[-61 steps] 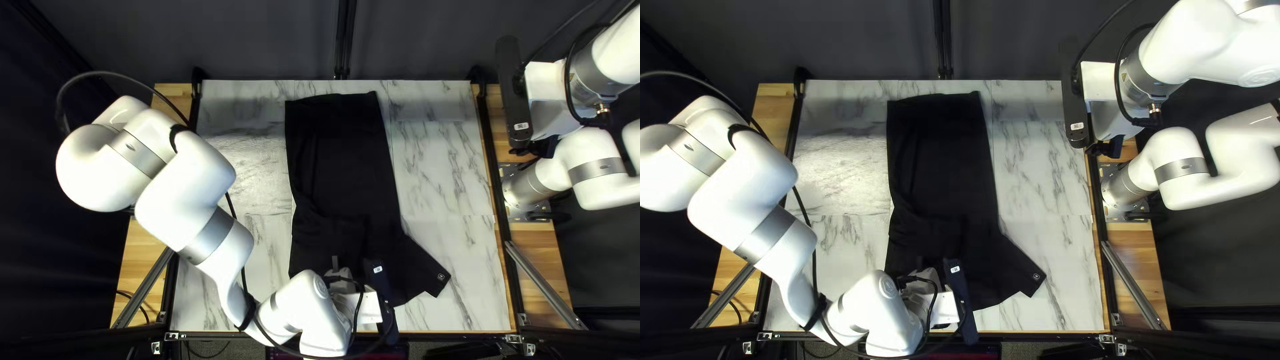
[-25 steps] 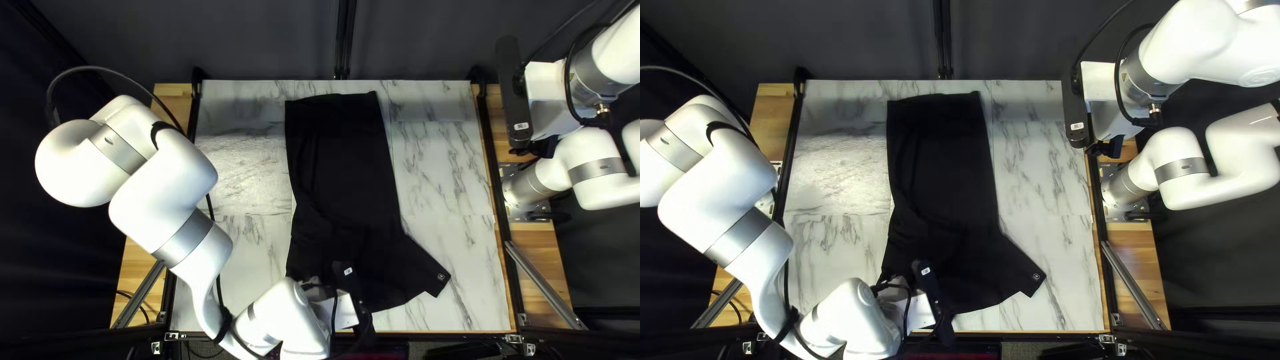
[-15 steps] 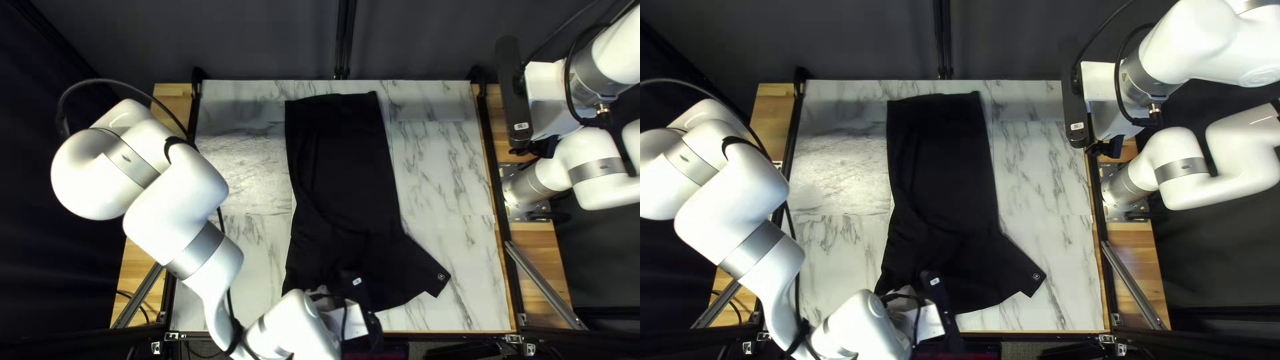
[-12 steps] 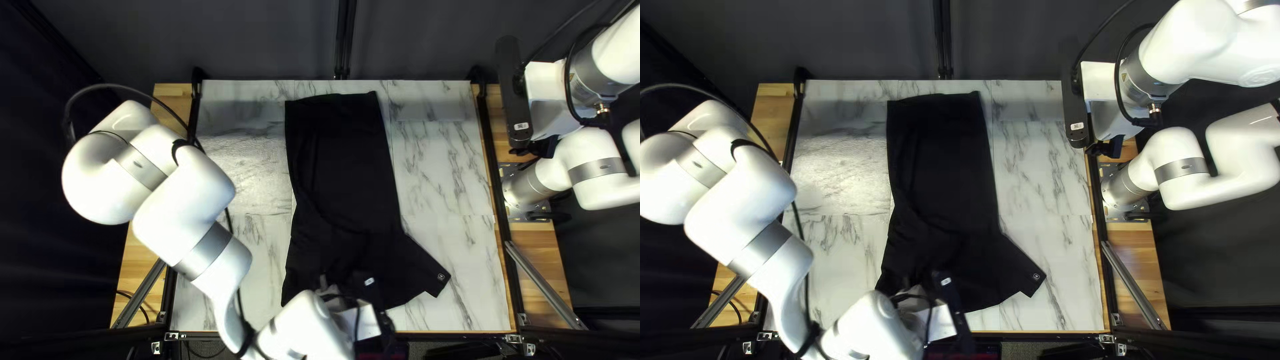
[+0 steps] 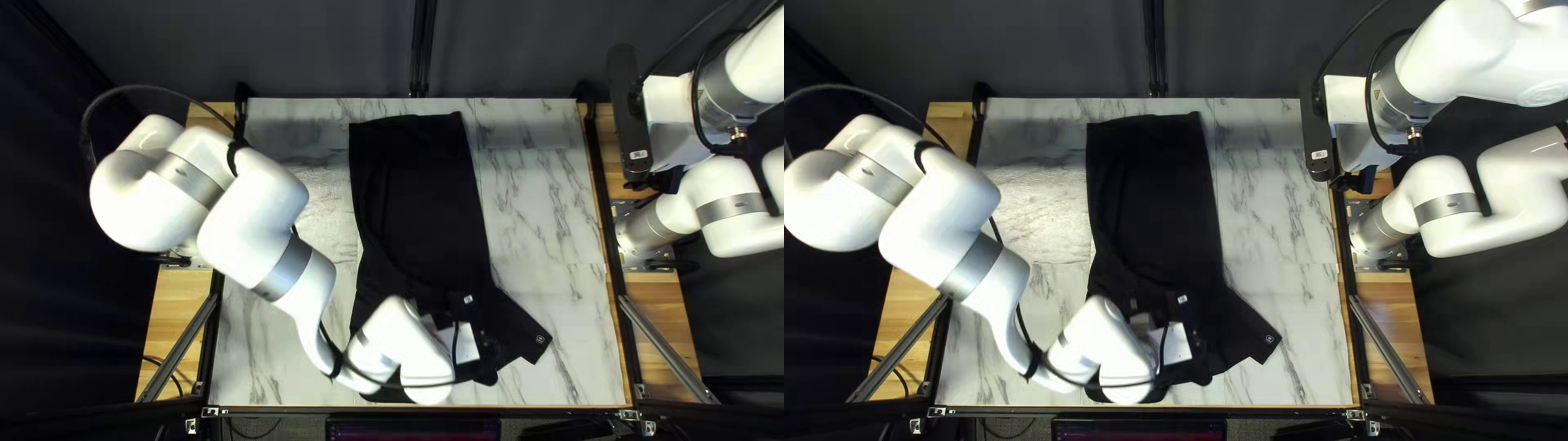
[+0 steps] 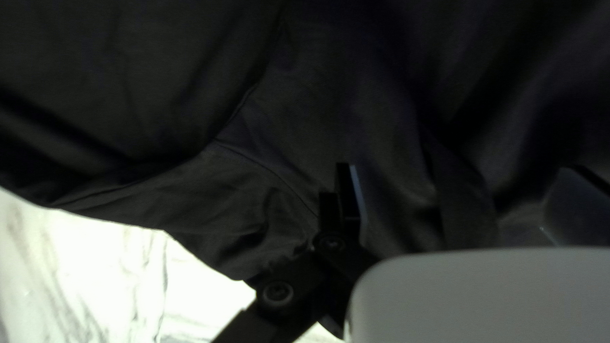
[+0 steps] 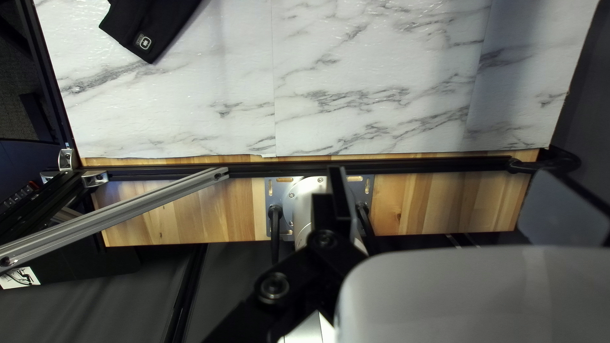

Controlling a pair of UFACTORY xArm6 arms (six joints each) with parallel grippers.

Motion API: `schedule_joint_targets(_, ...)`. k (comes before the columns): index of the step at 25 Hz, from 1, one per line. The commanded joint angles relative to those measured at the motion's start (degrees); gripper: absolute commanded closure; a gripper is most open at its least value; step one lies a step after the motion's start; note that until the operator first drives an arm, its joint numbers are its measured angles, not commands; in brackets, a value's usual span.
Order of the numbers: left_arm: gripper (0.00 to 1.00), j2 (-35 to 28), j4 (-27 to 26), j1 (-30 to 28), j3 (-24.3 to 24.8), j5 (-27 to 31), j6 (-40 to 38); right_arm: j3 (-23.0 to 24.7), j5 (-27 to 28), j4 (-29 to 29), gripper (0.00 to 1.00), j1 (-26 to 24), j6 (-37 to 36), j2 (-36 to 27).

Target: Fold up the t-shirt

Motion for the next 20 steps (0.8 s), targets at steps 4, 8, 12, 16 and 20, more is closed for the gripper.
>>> schedule_joint_targets(4, 1.0, -1.0, -1.38, 0.0, 0.3, 0.18, 1.62, 0.0, 0.0, 0.0, 0.0, 0.0, 0.0, 0.0)
schedule_joint_targets(8, 1.0, -2.25, -0.82, -0.21, 0.32, 0.99, 1.31, 0.0, 0.0, 0.0, 0.0, 0.0, 0.0, 0.0)
schedule_joint_targets(12, 1.0, -4.12, 0.54, -0.84, 0.67, 1.77, -0.17, 0.0, 0.0, 0.0, 0.0, 0.0, 0.0, 0.0)
schedule_joint_targets(16, 1.0, -7.04, 4.29, -2.33, 2.44, 1.72, -4.69, 0.0, 0.0, 0.0, 0.0, 0.0, 0.0, 0.0)
schedule_joint_targets(20, 1.0, -12.55, 12.06, -4.31, 9.54, -3.17, -13.58, 0.0, 0.0, 0.0, 0.0, 0.0, 0.0, 0.0)
